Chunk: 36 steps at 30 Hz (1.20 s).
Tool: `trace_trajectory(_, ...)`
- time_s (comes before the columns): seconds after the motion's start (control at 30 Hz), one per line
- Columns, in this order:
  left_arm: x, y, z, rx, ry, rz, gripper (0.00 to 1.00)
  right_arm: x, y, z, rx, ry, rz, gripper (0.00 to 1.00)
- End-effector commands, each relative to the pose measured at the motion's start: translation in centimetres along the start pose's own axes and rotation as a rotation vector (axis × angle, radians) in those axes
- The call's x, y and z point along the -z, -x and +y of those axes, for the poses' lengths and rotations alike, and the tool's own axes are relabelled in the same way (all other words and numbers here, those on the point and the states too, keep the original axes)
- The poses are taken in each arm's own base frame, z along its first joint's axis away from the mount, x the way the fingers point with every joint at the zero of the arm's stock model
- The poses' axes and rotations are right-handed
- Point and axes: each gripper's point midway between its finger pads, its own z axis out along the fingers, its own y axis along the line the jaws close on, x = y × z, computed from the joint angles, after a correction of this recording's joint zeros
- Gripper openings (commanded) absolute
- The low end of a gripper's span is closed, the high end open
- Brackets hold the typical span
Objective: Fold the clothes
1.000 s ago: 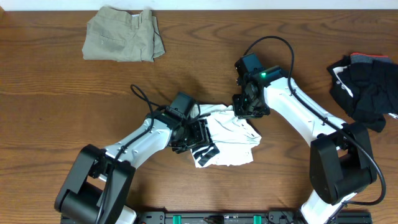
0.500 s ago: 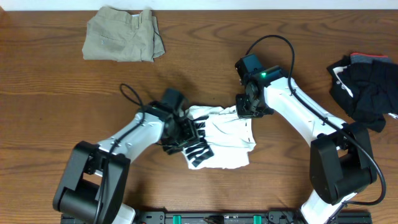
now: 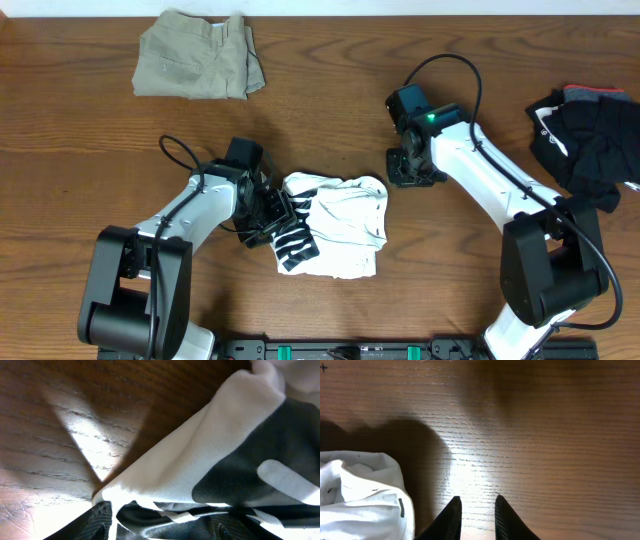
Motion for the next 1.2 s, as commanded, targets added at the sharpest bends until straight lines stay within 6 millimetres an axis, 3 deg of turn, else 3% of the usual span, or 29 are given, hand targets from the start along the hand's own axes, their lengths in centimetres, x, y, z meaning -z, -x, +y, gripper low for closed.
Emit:
trace_trajectory(0.0, -0.7, 0.2, 4.0, -0.026, 0.157, -0.03, 0.66, 0.6, -0.2, -0.4, -0.019, -0.006, -0.008, 0.18)
trace_trajectory(0.13, 1.3, -0.1, 3.0, -0.071, 0.123, -0.079, 0.66, 1.7, -1.5, 1.7, -0.012, 0.127, 0.048, 0.16)
trace_trajectory(0.27, 4.1, -0.8, 2.0, -0.107, 0.078, -0.149, 0.66, 3.5, -3.5, 4.5, 0.039, 0.305, 0.12, 0.24)
trace_trajectory(0.33, 5.3, -1.3, 1.7, -0.12, 0.06, -0.174, 0.67, 4.2, -4.6, 5.7, 0.05, 0.368, 0.165, 0.31)
trace_trajectory(0.5, 7.2, -2.3, 1.4, -0.125, 0.032, -0.211, 0.72, 4.3, -7.9, 7.6, 0.119, 0.38, 0.257, 0.62)
trace_trajectory(0.6, 7.0, -2.4, 1.5, -0.122, 0.039, -0.201, 0.73, 3.2, -10.3, 8.4, 0.12, 0.327, 0.302, 0.69)
trace_trajectory(0.73, 6.4, -2.7, 1.2, -0.13, 0.035, -0.173, 0.73, 1.2, -11.5, 7.3, -0.005, 0.182, 0.301, 0.72)
trace_trajectory(1.17, 3.6, -3.0, -1.7, -0.214, 0.025, -0.16, 0.73, -1.3, -13.8, 8.7, -0.067, 0.279, 0.358, 0.74)
